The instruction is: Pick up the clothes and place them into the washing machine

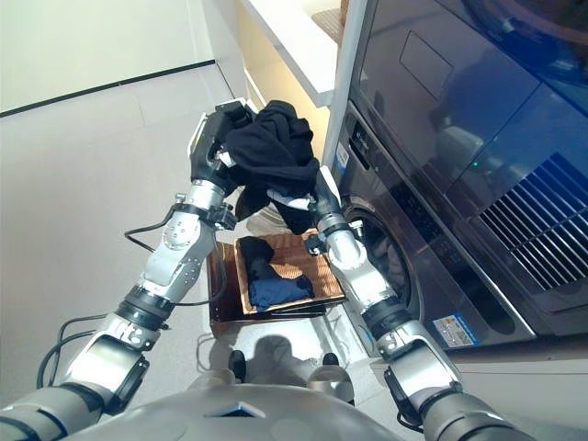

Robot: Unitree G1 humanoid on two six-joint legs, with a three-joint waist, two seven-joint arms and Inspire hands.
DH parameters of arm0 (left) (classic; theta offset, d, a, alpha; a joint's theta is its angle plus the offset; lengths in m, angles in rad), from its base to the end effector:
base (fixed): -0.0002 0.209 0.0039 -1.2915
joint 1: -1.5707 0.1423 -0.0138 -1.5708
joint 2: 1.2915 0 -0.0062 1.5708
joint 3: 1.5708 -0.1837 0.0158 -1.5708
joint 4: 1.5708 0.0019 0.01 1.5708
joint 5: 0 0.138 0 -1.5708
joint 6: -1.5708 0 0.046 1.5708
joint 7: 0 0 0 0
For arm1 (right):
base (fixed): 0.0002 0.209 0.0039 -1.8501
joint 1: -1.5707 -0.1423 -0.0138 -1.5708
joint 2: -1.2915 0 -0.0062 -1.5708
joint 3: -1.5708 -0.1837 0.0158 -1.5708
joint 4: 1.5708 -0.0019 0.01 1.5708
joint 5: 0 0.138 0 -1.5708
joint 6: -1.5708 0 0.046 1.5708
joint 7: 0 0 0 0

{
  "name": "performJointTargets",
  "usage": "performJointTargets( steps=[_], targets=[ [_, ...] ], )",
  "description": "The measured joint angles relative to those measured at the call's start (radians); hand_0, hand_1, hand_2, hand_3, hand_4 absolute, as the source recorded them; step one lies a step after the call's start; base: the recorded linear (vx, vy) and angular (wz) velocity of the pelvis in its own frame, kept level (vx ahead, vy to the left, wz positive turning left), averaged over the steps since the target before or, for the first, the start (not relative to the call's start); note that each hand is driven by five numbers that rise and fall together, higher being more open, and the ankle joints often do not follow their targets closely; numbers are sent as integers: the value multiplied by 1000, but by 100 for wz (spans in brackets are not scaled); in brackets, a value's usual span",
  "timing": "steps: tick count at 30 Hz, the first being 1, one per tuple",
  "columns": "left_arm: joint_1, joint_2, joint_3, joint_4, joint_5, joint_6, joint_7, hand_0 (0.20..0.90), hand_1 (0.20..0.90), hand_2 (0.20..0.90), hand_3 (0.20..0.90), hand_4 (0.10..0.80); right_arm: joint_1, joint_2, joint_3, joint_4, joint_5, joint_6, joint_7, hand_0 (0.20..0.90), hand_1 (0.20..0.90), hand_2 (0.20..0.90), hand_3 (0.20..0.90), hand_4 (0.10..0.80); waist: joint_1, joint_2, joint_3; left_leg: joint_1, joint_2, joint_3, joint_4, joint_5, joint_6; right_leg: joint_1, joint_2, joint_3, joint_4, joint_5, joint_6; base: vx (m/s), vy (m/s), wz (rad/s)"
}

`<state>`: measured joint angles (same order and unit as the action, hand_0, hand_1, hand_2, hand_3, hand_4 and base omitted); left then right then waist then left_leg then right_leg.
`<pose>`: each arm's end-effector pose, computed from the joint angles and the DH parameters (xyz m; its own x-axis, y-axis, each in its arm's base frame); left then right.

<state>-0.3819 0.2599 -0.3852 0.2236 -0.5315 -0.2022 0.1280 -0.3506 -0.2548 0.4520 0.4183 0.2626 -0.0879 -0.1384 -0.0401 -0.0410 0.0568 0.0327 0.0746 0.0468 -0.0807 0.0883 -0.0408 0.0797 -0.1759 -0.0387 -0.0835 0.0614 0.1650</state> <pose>0.2619 0.1167 0.0825 0.9489 -0.2381 0.2073 0.2754 0.9452 -0.1753 0.2531 -0.1188 0.0322 0.9624 0.2547 -0.0949 -0.2661 0.9539 -0.1385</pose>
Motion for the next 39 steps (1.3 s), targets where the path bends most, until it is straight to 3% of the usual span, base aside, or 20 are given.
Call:
performJointTargets(
  steps=[29, 30, 31, 32, 39],
  targets=[
    [-2, 0, -11, -1, -5, 0, 4, 211, 211, 211, 211, 308, 0, 0, 0, 0, 2, 0, -20, 200, 200, 200, 200, 300, 0, 0, 0, 0, 0, 0, 0, 0, 0, 0, 0, 0, 0, 0, 0, 0, 0, 0],
    [-2, 0, -11, -1, -4, 0, 7, 568, 568, 568, 568, 563, 0, 0, 0, 0, 2, 0, -21, 200, 200, 200, 200, 300, 1, 0, 0, 0, 0, 0, 0, 0, 0, 0, 0, 0, 0, 0, 0, 0, 0, 0],
    [-2, 0, -10, -1, -4, 0, 8, 793, 793, 793, 793, 724, 0, 0, 0, 0, 2, 0, -21, 200, 200, 200, 200, 300, 1, 0, 0, 0, 0, 0, 0, 0, 0, 0, 0, 0, 0, 0, 0, 0, 0, 0],
    [-2, 0, -10, -1, -2, 0, 14, 900, 900, 900, 900, 800, 0, 0, 0, 0, 1, 0, -24, 200, 200, 200, 200, 300, 1, 0, 0, 0, 0, 0, 0, 0, 0, 0, 0, 0, 0, 0, 0, 0, 0, 0],
    [-2, 8, 24, -1, 24, 0, 33, 900, 900, 900, 900, 800, 2, -8, -28, 0, 2, 0, -40, 200, 200, 200, 200, 300, -1, 1, 0, 0, 0, 0, 0, 0, 0, 0, 0, 0, 0, 0, 0, 0, 0, 0]
  ],
)
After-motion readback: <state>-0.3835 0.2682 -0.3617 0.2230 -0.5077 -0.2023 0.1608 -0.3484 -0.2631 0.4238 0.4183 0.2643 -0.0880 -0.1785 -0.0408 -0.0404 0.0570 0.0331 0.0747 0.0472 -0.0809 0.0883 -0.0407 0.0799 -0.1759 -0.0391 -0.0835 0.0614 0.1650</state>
